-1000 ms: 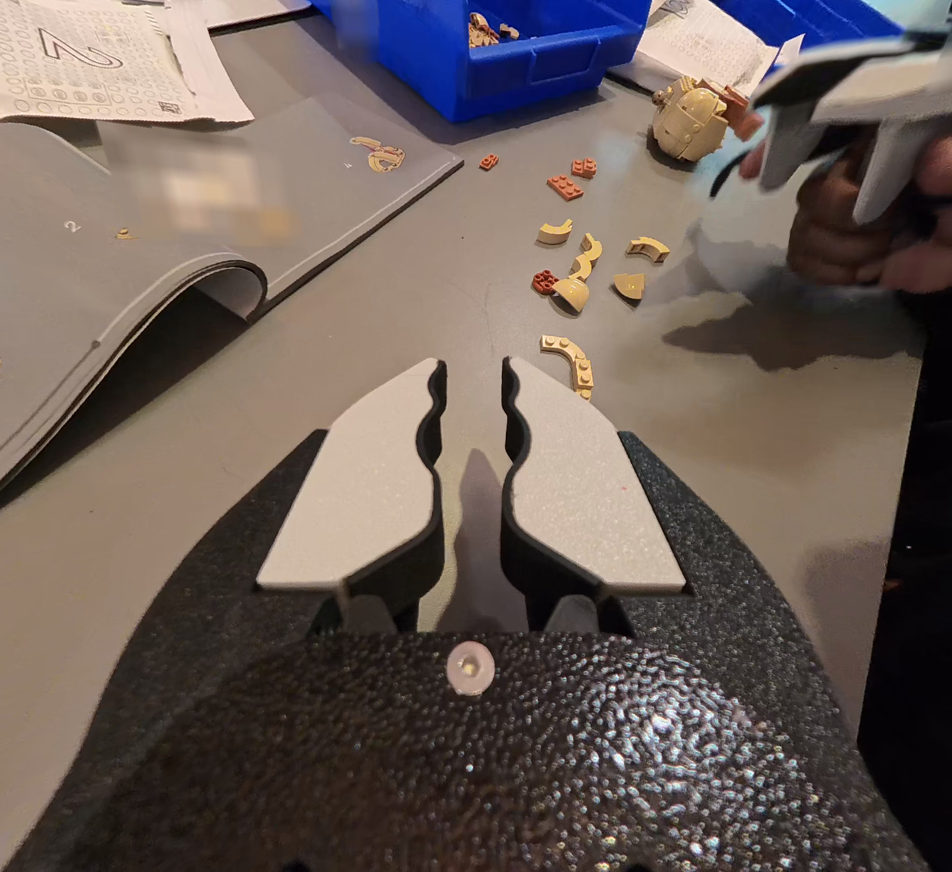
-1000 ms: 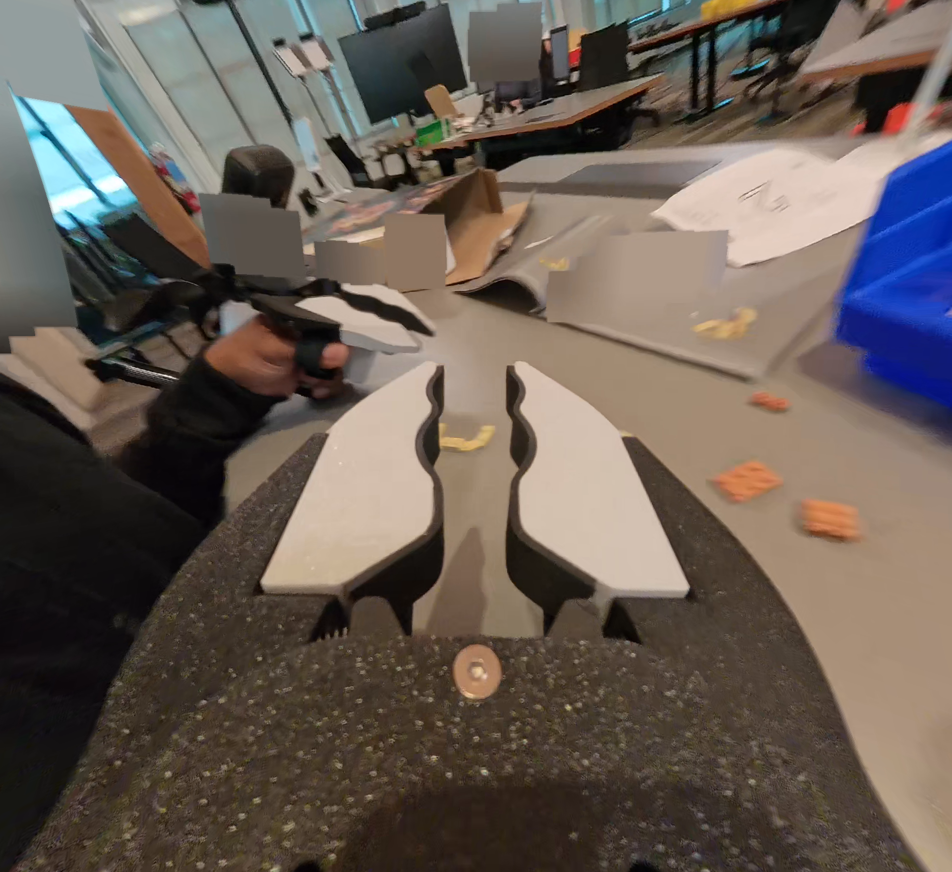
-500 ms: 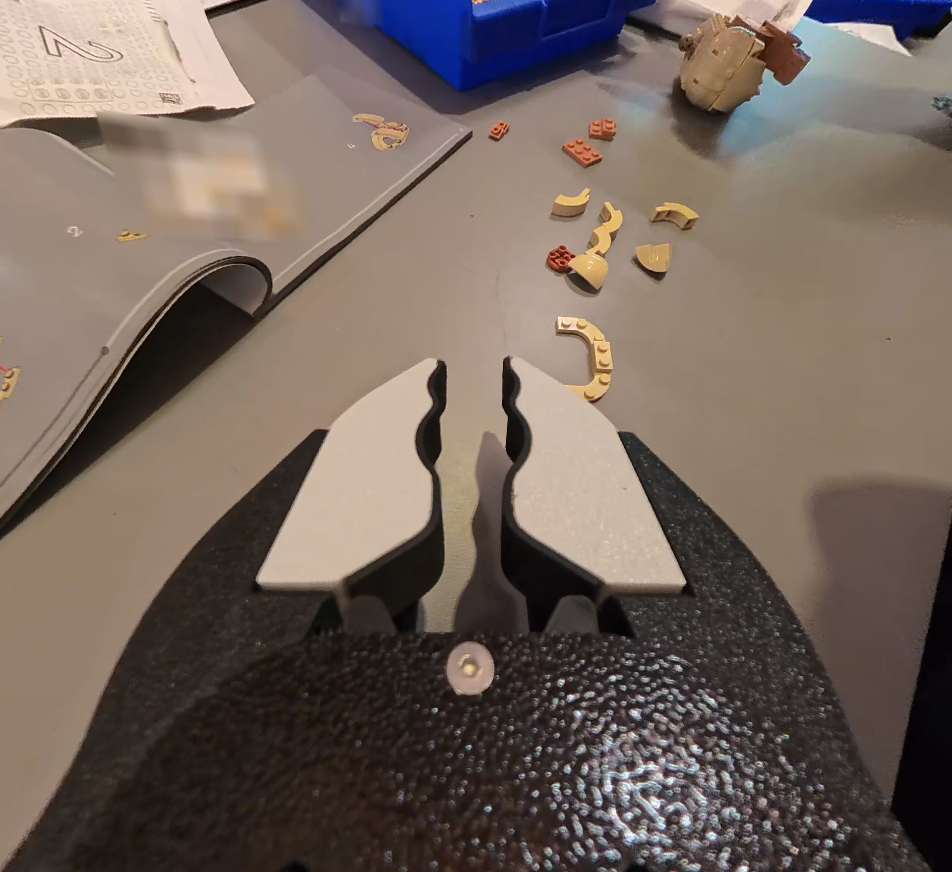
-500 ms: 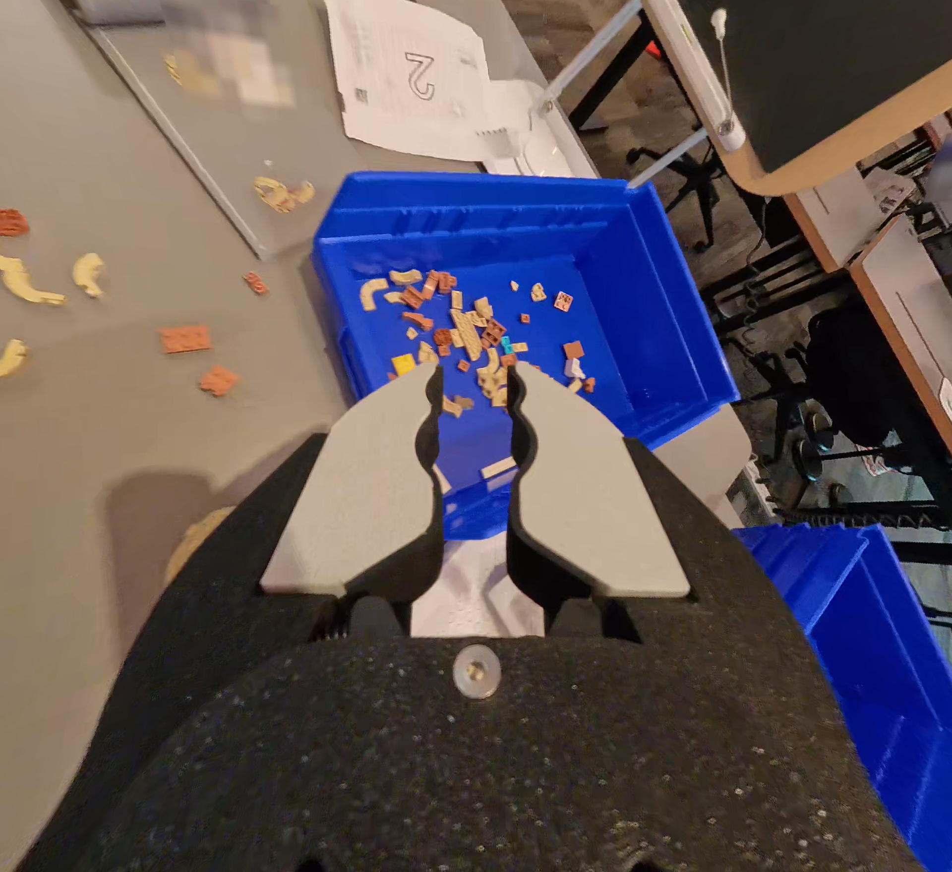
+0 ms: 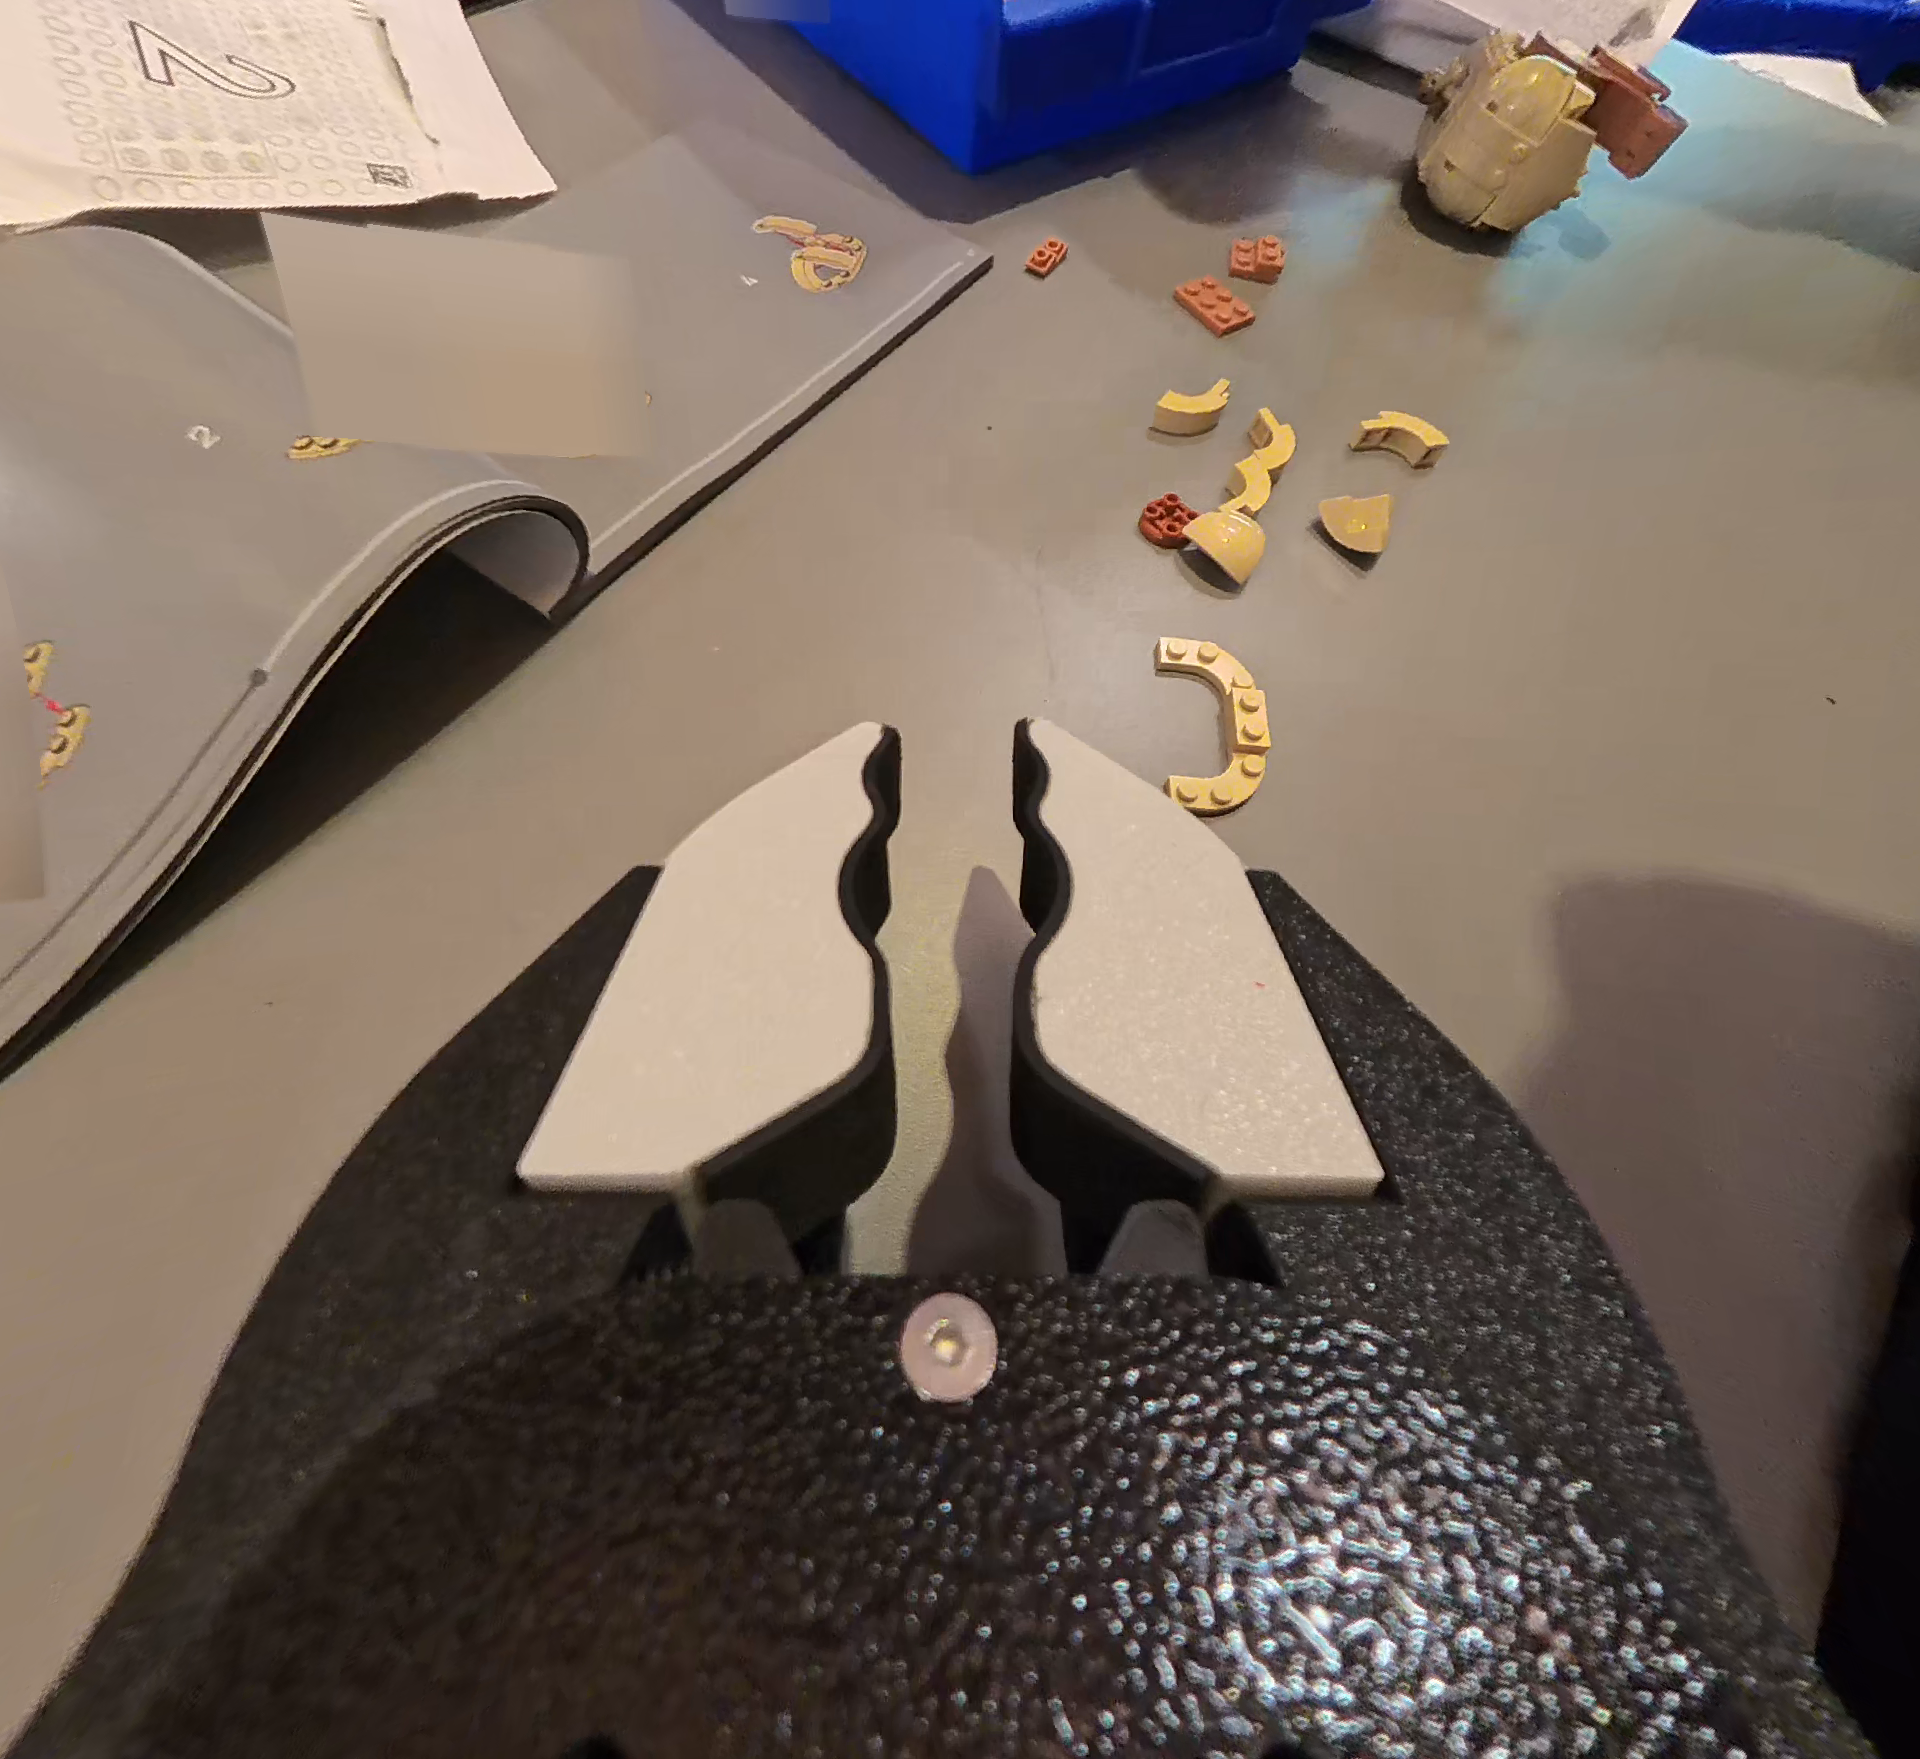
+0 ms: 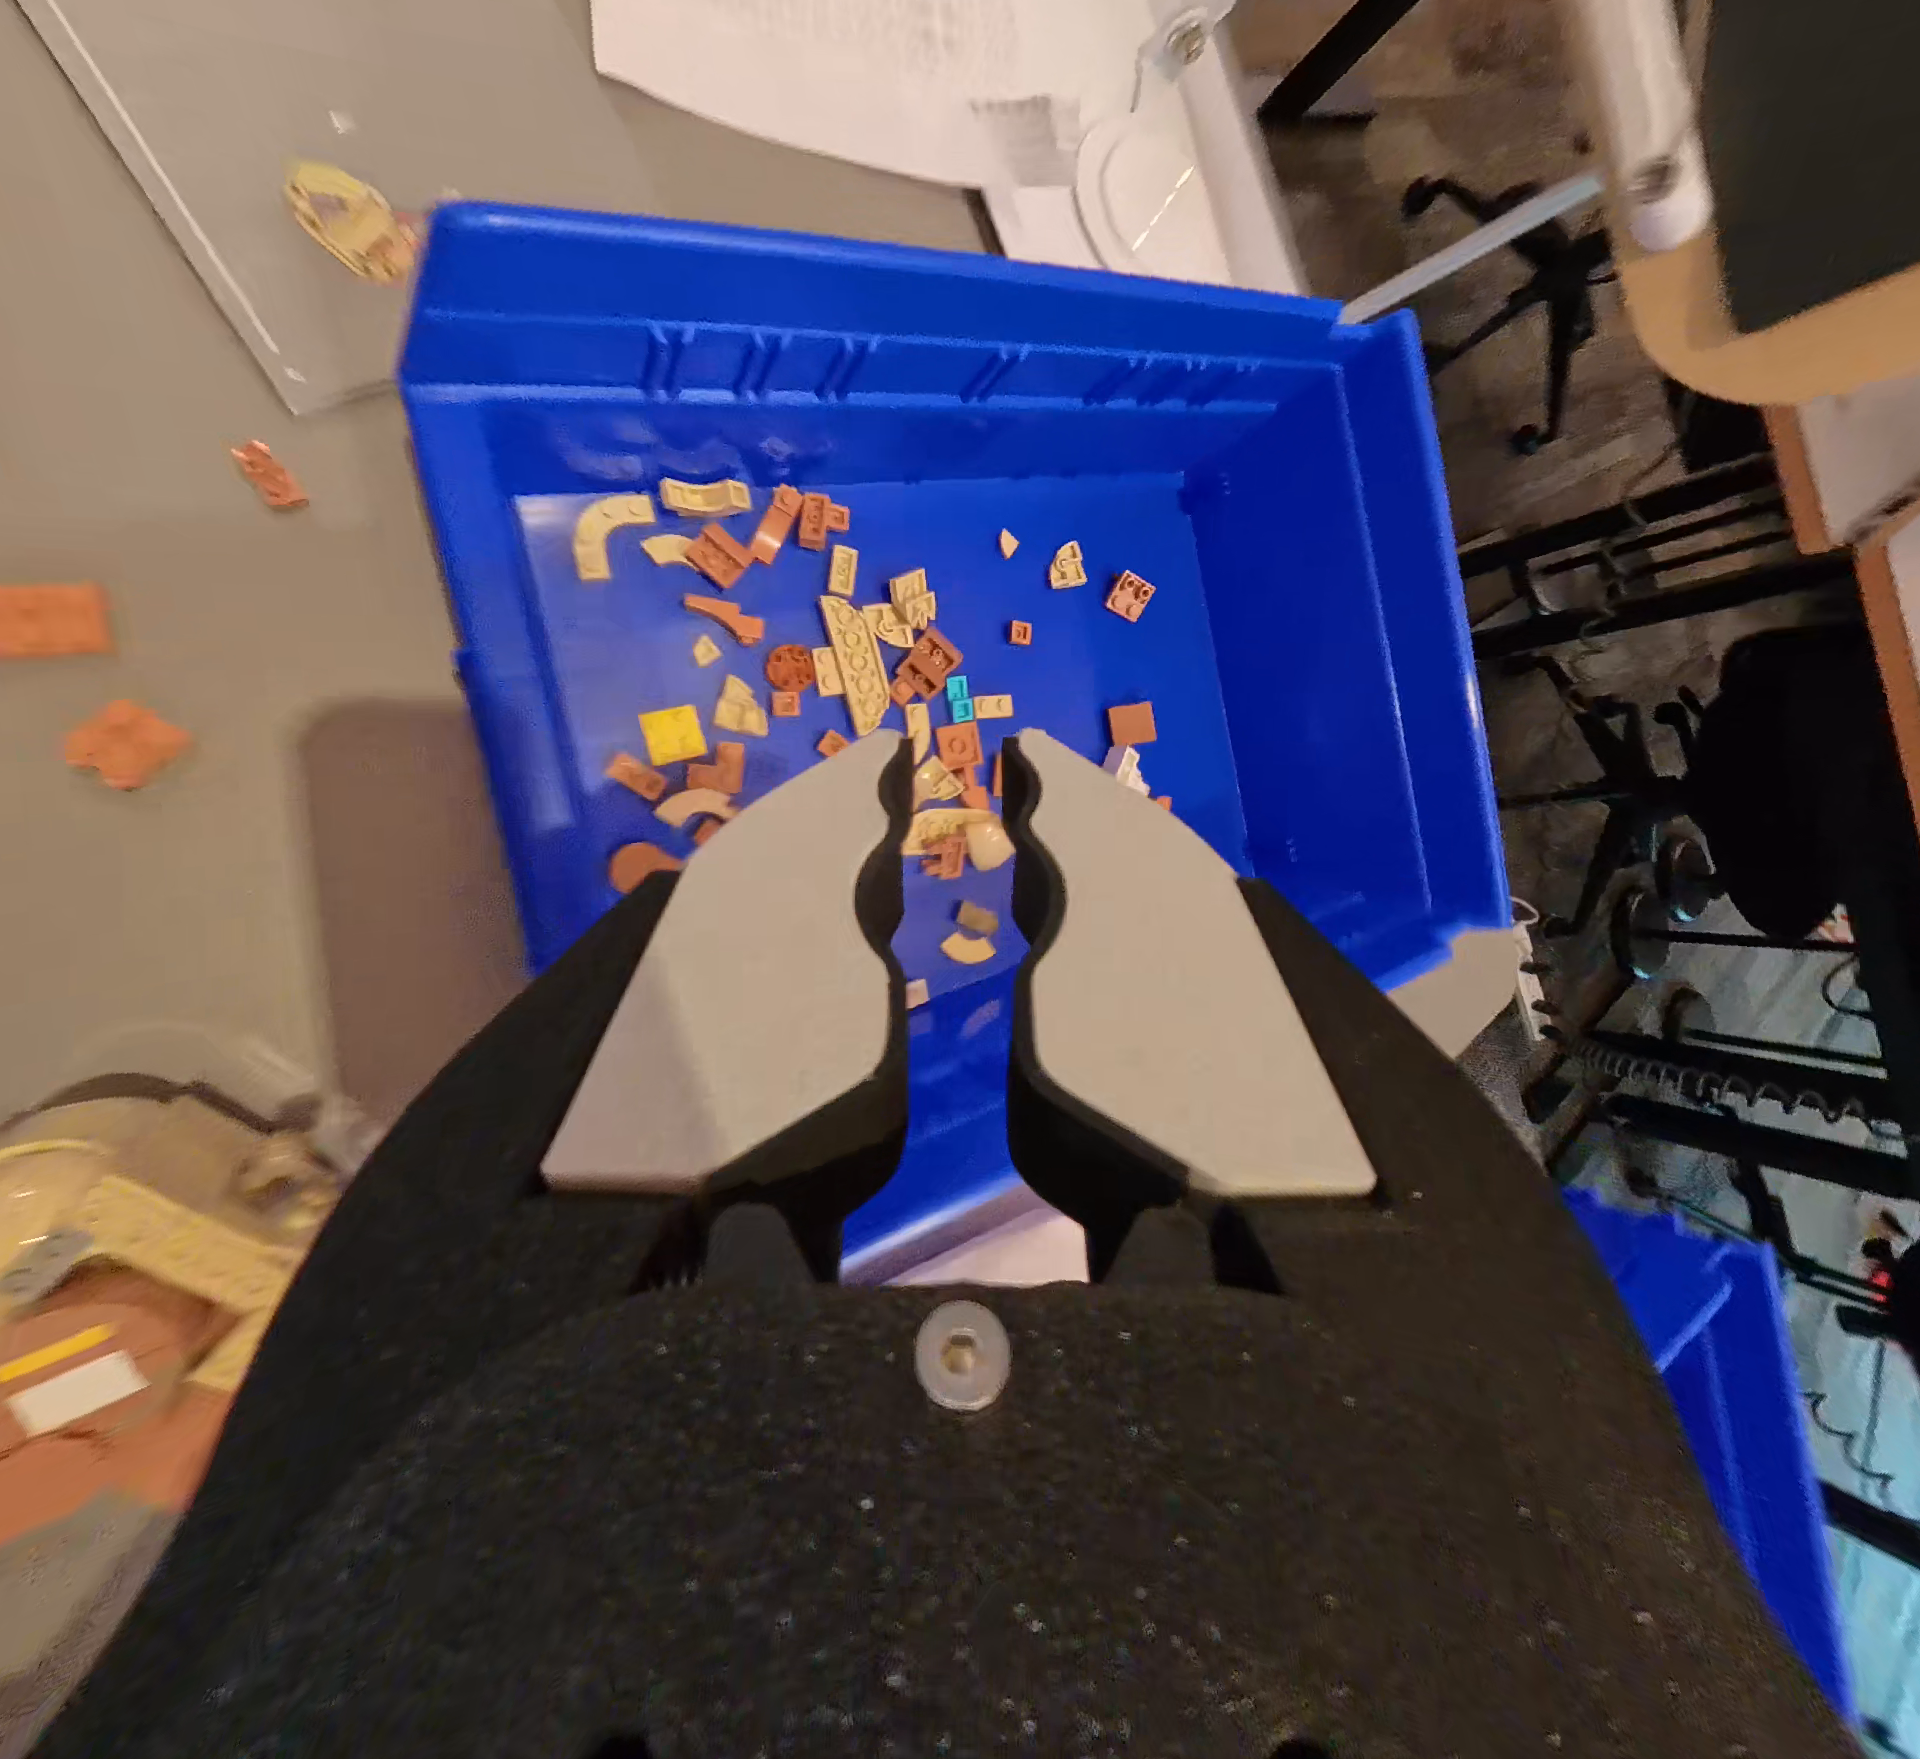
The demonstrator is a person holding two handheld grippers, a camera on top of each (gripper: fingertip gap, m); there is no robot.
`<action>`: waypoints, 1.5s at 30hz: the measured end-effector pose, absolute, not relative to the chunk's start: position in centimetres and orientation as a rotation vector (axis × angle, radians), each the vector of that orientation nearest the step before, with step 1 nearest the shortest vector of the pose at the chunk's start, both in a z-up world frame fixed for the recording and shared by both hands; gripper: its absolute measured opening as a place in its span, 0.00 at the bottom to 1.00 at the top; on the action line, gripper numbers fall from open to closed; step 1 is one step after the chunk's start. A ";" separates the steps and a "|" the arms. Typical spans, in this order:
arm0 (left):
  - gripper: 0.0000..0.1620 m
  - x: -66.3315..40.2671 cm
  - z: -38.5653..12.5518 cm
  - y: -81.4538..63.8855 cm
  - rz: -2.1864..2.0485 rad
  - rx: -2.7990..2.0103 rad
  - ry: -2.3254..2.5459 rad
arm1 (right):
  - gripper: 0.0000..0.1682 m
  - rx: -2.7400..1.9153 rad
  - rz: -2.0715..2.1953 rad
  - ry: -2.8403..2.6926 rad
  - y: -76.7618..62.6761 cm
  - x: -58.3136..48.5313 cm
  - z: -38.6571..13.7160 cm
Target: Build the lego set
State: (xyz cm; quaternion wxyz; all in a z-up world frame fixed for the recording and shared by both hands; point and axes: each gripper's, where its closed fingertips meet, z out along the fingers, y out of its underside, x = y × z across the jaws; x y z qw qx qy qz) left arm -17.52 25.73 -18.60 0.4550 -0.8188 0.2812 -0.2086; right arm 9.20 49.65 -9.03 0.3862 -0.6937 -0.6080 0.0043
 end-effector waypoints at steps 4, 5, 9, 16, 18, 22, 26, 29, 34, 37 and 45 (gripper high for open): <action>0.12 -17.4 -18.8 25.7 -0.497 -2.026 0.709 | 0.10 -1.859 -0.026 -1.801 54.0 7.5 -13.2; 0.12 -17.4 -18.8 25.7 -0.491 -2.025 0.711 | 0.10 -1.902 -0.033 -1.862 55.0 7.5 -14.6; 0.12 -17.7 -18.8 25.7 -0.472 -2.020 0.710 | 0.10 -2.079 -0.059 -2.003 57.7 8.2 -18.8; 0.12 -17.7 -18.7 25.6 -0.487 -2.016 0.721 | 0.09 -2.163 -0.033 -2.094 58.3 8.8 -20.9; 0.12 -17.6 -18.7 25.6 -0.488 -2.013 0.723 | 0.09 -2.156 -0.060 -2.117 58.4 8.9 -21.3; 0.12 -17.6 -18.7 25.5 -0.483 -2.013 0.731 | 0.09 -2.163 -0.029 -2.126 58.3 8.5 -21.8; 0.12 -17.6 -18.8 25.5 -0.482 -2.016 0.733 | 0.09 -2.174 -0.004 -2.116 58.3 8.3 -21.8; 0.12 -17.5 -18.8 25.5 -0.480 -2.015 0.735 | 0.10 -2.199 0.030 -2.099 58.3 8.3 -21.9; 0.12 -17.5 -18.8 25.5 -0.478 -2.015 0.738 | 0.16 -2.222 0.050 -2.059 58.8 8.4 -21.5; 0.12 -17.5 -18.8 25.5 -0.479 -2.016 0.738 | 0.16 -2.246 0.078 -2.017 59.0 8.2 -21.3; 0.12 -17.5 -18.9 25.5 -0.478 -2.017 0.742 | 0.16 -2.273 0.113 -1.981 59.0 7.9 -21.1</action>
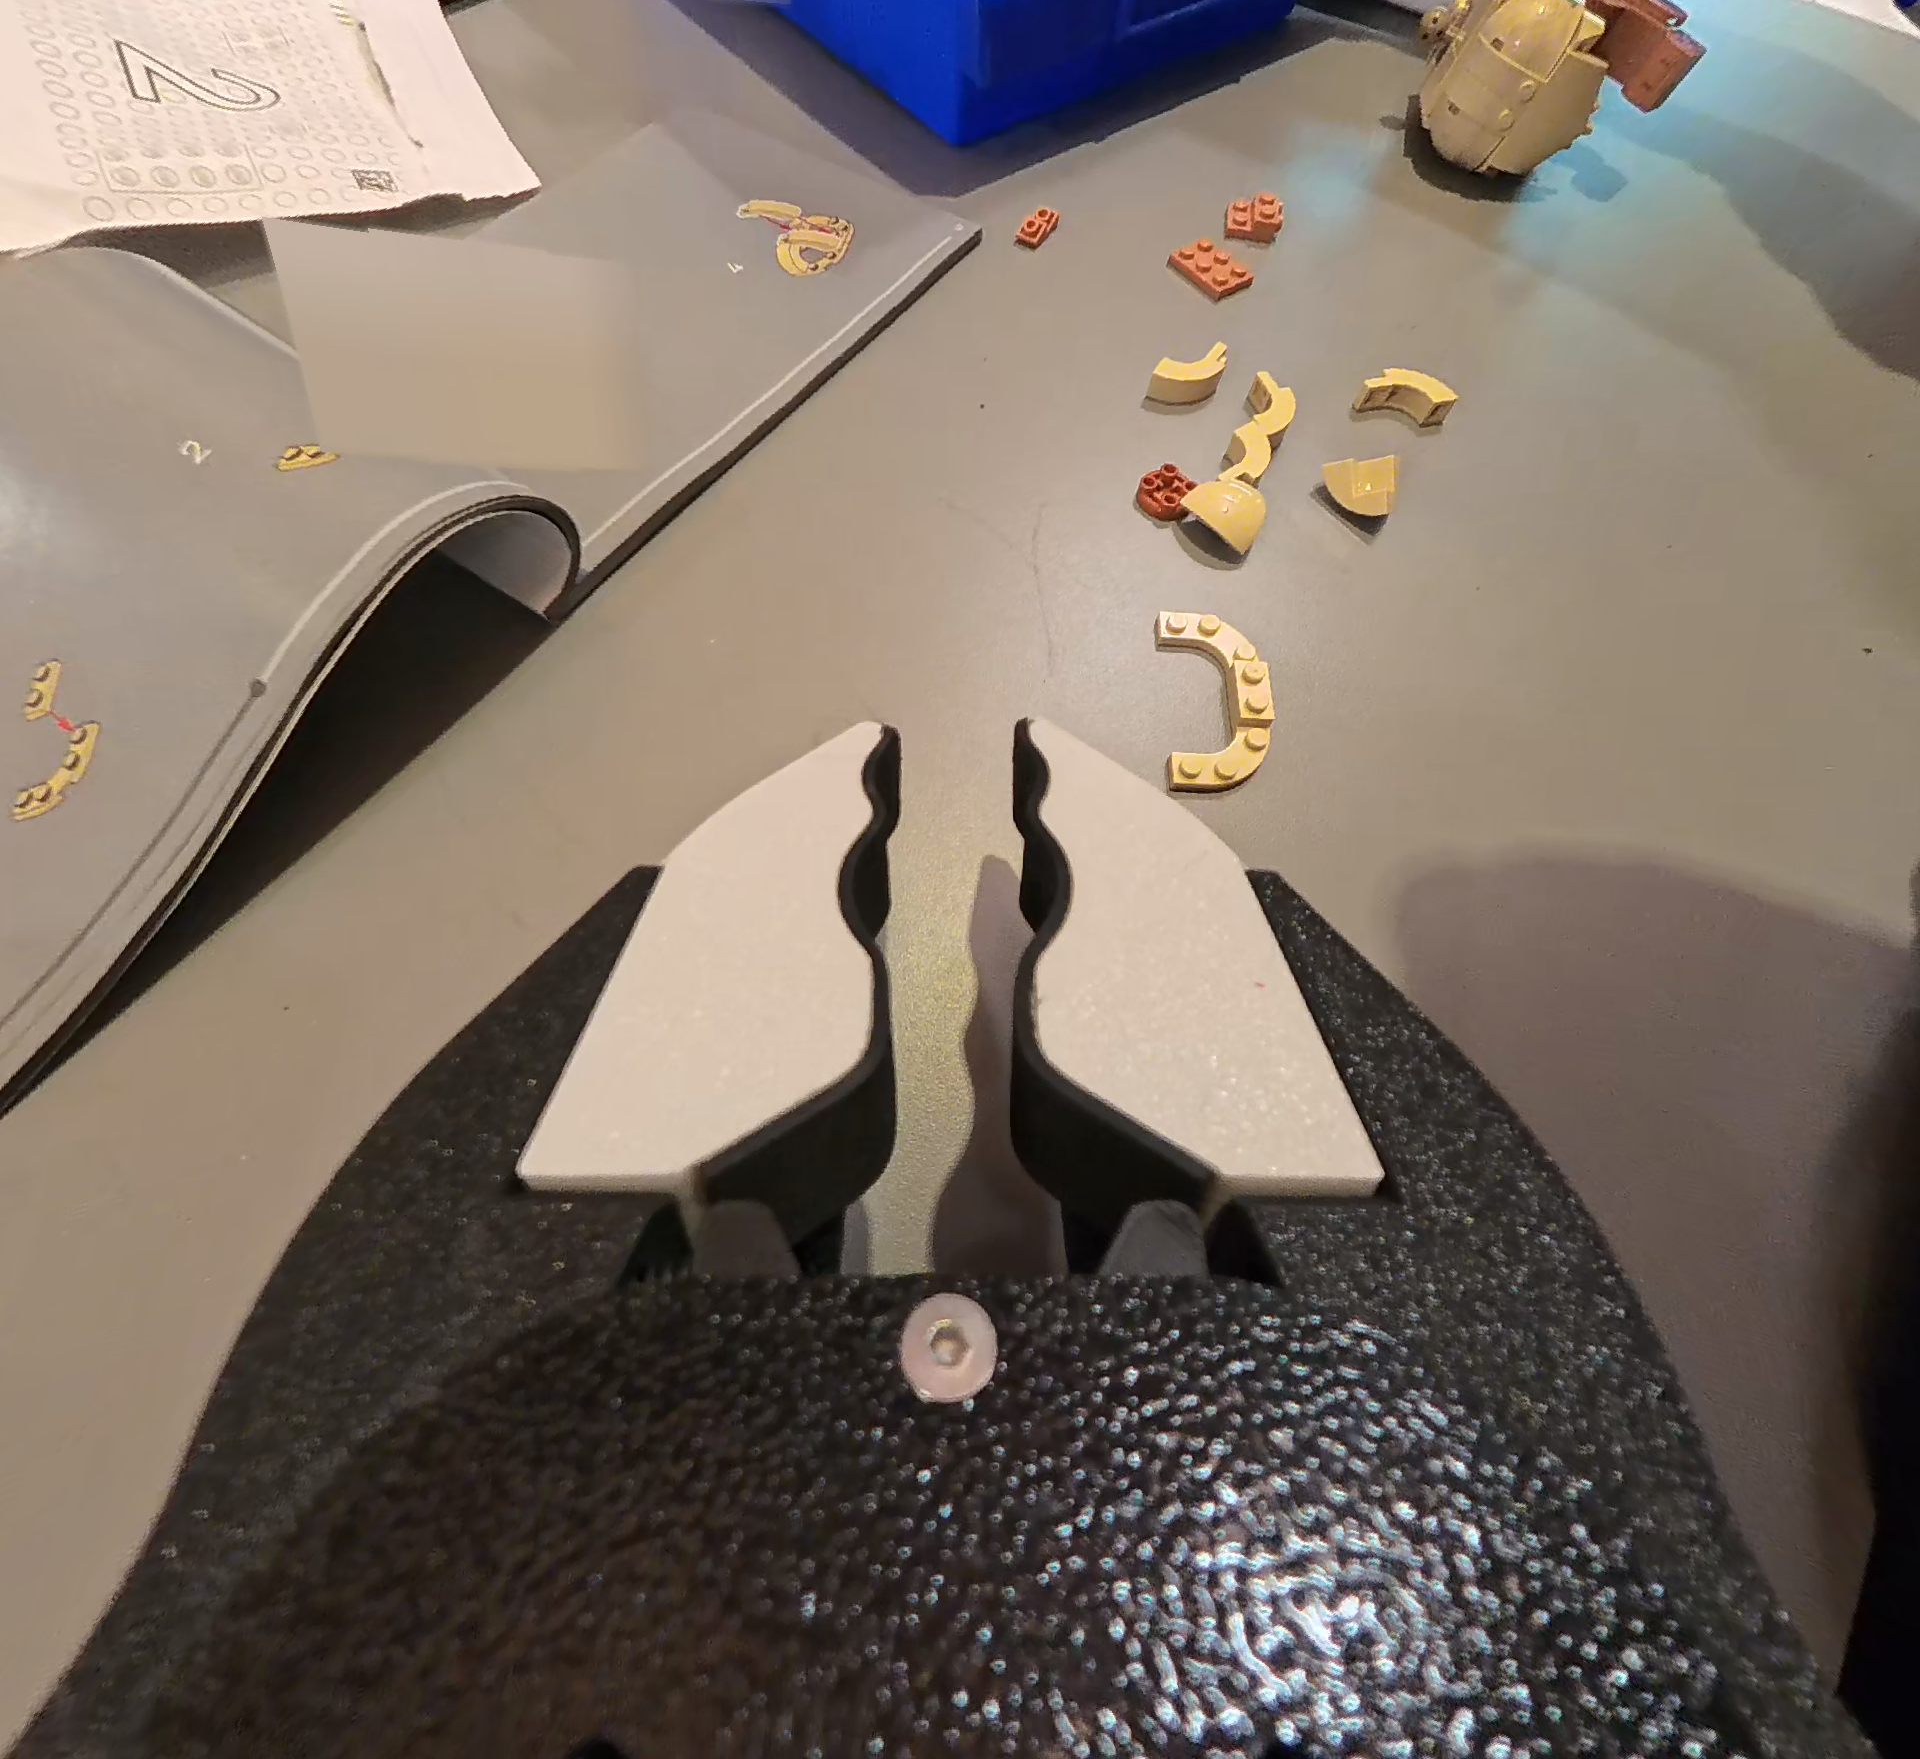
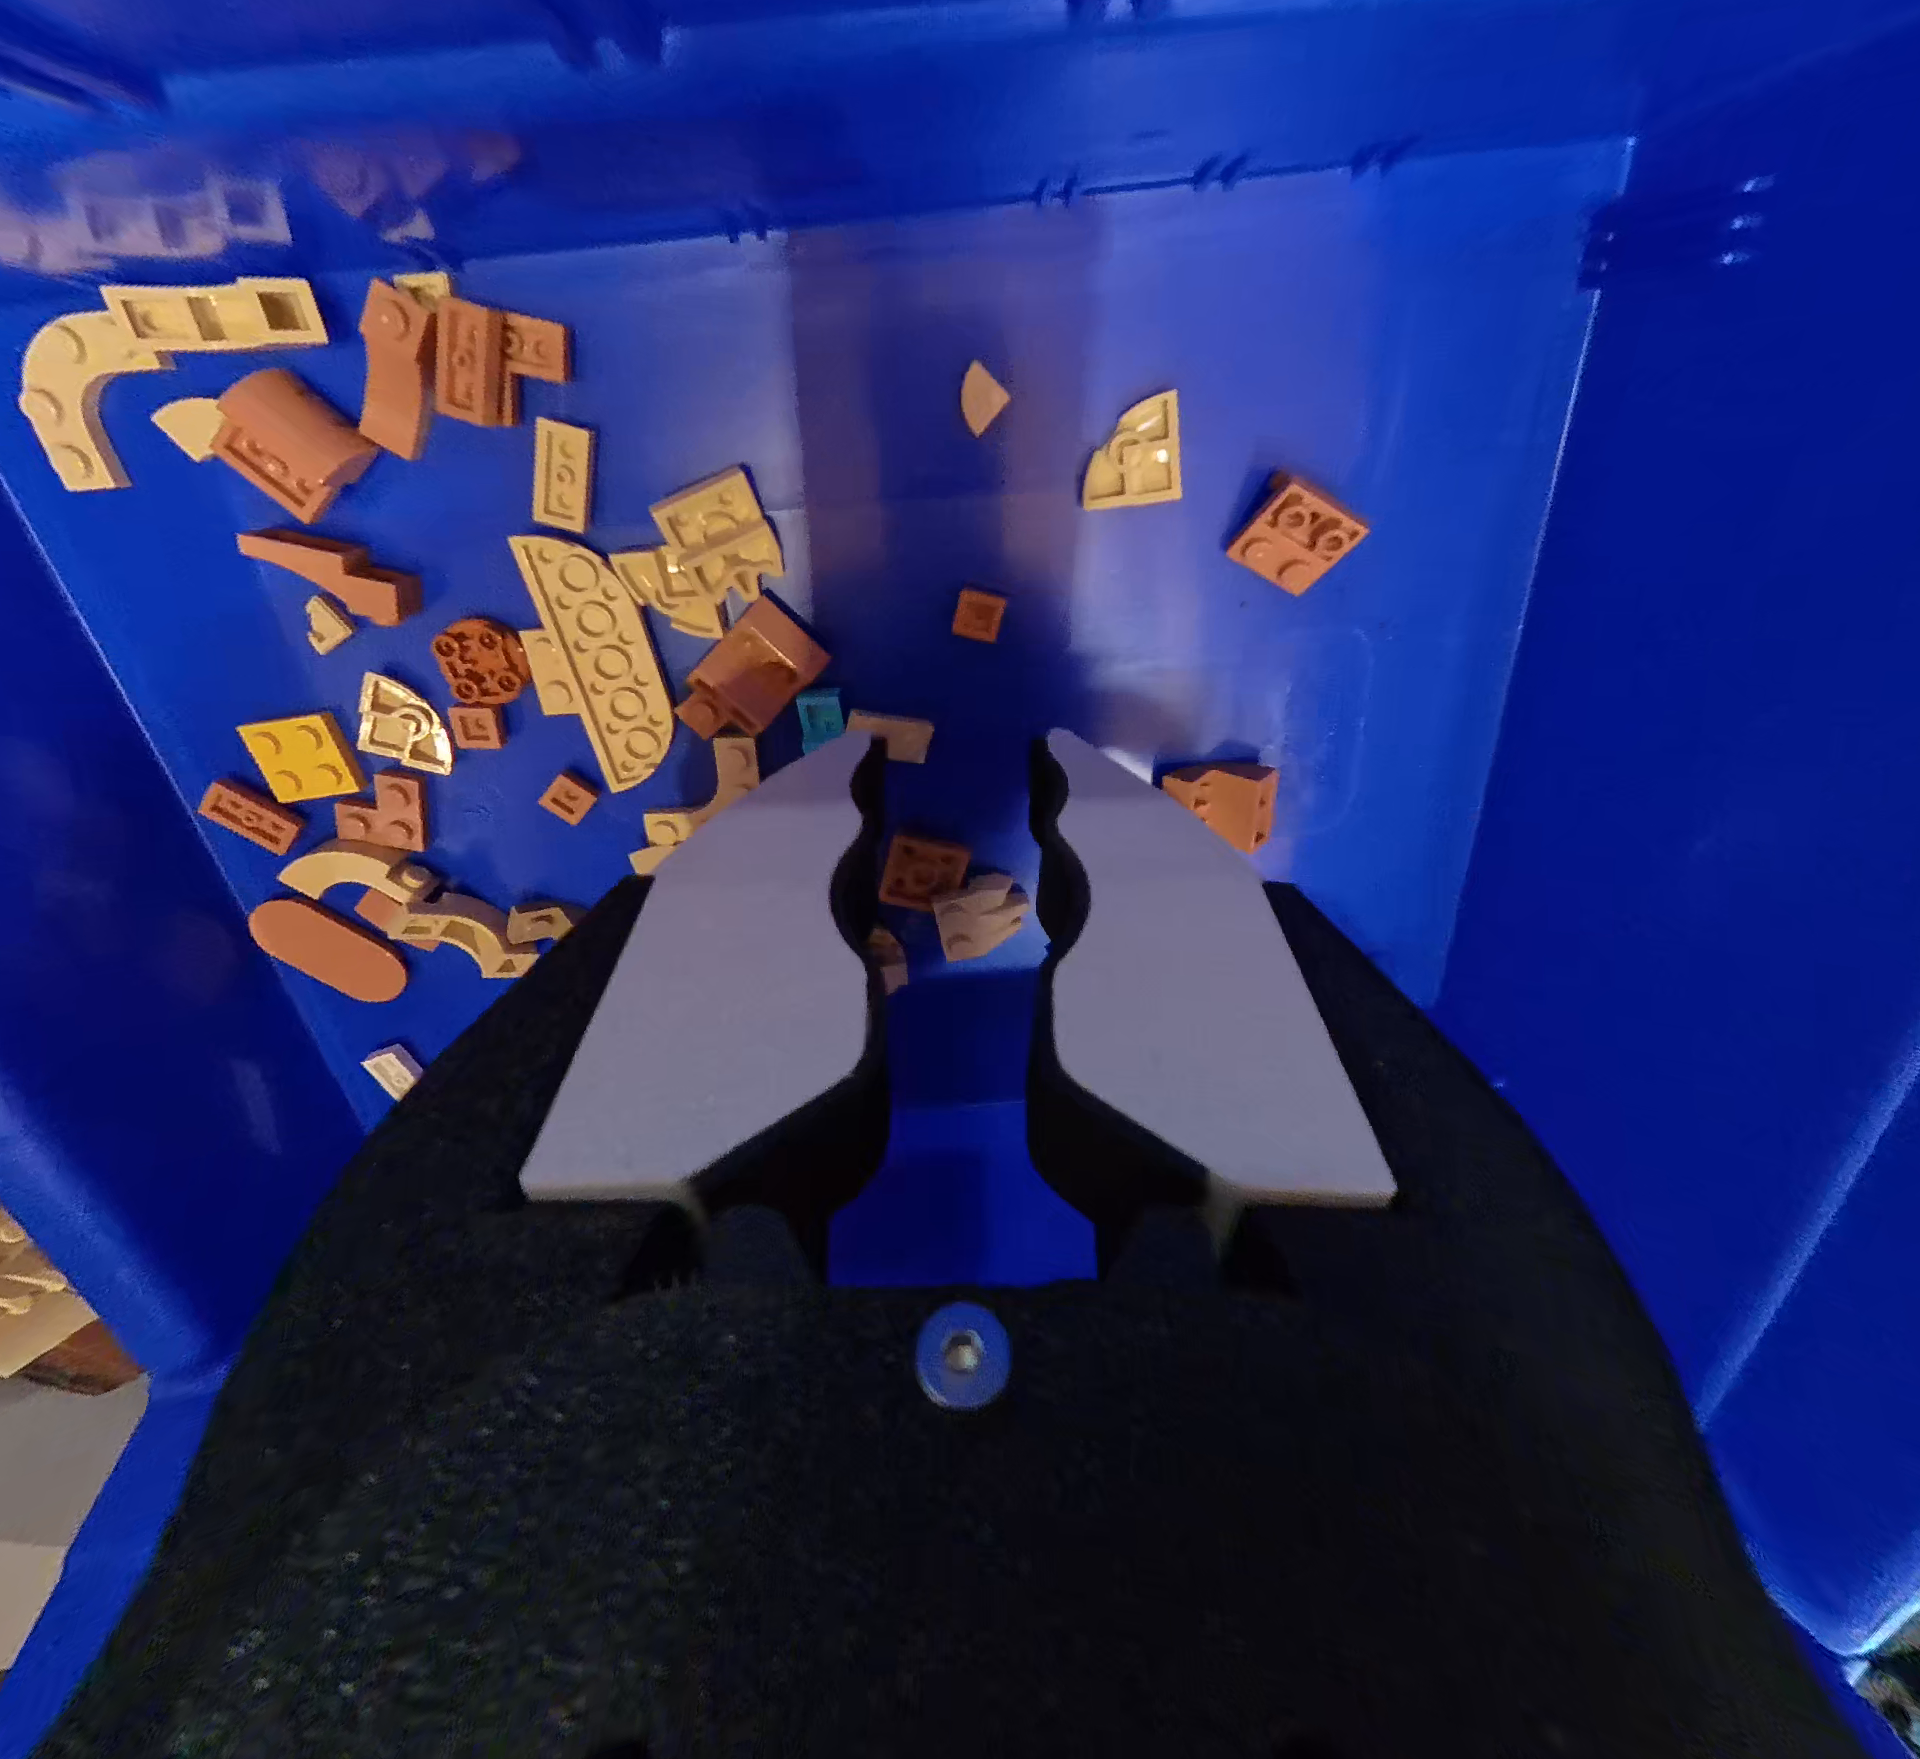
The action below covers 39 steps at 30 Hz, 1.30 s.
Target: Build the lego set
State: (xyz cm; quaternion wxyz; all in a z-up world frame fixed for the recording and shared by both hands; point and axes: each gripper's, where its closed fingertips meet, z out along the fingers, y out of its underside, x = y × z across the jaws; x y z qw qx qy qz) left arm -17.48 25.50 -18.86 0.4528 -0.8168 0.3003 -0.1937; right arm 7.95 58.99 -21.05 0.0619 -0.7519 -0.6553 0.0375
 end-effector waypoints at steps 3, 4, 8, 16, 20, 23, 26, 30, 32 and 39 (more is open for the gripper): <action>0.12 -17.5 -18.9 25.5 -0.477 -2.019 0.744 | 0.16 -2.294 0.116 -1.979 58.8 8.0 -21.2; 0.12 -17.5 -18.9 25.5 -0.476 -2.019 0.745 | 0.16 -2.309 0.122 -1.979 58.7 8.0 -21.3; 0.12 -17.4 -18.9 25.5 -0.474 -2.020 0.748 | 0.15 -2.349 0.138 -1.966 58.4 8.0 -21.5; 0.12 -17.4 -19.0 25.5 -0.470 -2.020 0.751 | 0.16 -2.361 0.107 -1.986 58.4 7.8 -22.1; 0.12 -17.4 -19.0 25.5 -0.469 -2.020 0.752 | 0.16 -2.346 0.150 -1.937 58.7 7.0 -21.2; 0.12 -17.4 -19.0 25.4 -0.467 -2.021 0.756 | 0.15 -2.344 0.216 -1.903 58.4 6.0 -20.9; 0.12 -17.4 -19.0 25.4 -0.464 -2.020 0.759 | 0.14 -2.411 0.179 -1.804 58.8 5.8 -21.0; 0.12 -17.4 -19.0 25.4 -0.462 -2.020 0.765 | 0.13 -2.542 0.144 -1.501 59.7 5.6 -20.4; 0.12 -17.3 -19.0 25.3 -0.459 -2.018 0.769 | 0.13 -2.575 0.107 -1.386 60.1 5.8 -20.2; 0.12 -17.2 -19.0 25.2 -0.448 -2.011 0.784 | 0.17 -2.649 0.093 -1.310 59.2 6.3 -21.4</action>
